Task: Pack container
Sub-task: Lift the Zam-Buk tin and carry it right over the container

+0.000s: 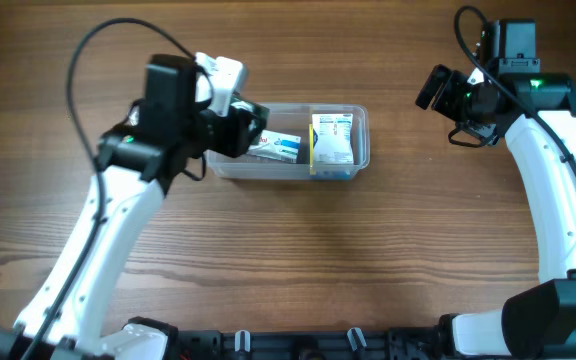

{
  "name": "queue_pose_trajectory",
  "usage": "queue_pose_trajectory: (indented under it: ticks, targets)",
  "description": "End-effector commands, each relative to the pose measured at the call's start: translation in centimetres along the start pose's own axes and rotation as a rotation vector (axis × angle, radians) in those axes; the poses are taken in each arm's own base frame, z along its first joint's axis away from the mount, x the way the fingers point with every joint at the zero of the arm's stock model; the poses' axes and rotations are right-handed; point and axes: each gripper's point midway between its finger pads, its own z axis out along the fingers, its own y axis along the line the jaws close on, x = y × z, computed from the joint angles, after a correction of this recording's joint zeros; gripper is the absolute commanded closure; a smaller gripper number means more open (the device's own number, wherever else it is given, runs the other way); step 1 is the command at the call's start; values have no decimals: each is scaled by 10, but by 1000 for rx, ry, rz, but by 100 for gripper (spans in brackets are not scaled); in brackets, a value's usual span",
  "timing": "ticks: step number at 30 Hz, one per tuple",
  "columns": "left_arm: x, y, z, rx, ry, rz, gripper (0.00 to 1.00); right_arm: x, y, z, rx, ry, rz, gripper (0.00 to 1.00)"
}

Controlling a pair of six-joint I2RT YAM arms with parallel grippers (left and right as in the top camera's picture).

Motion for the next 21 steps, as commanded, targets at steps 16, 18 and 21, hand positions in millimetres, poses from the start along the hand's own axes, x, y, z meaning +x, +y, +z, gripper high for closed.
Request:
queue_pose_trajectory:
  ticks: [16,18,21]
  targets:
    - [38,0,92,-121,184,-165,91,-3,5,-9,-27,-22,9,0]
    - [41,-1,95,-131,190,-183,91,-3,5,-9,-26,-22,9,0]
    - [44,-4,96,-144,200,-199,90,-3,5,-9,-26,-22,9,0]
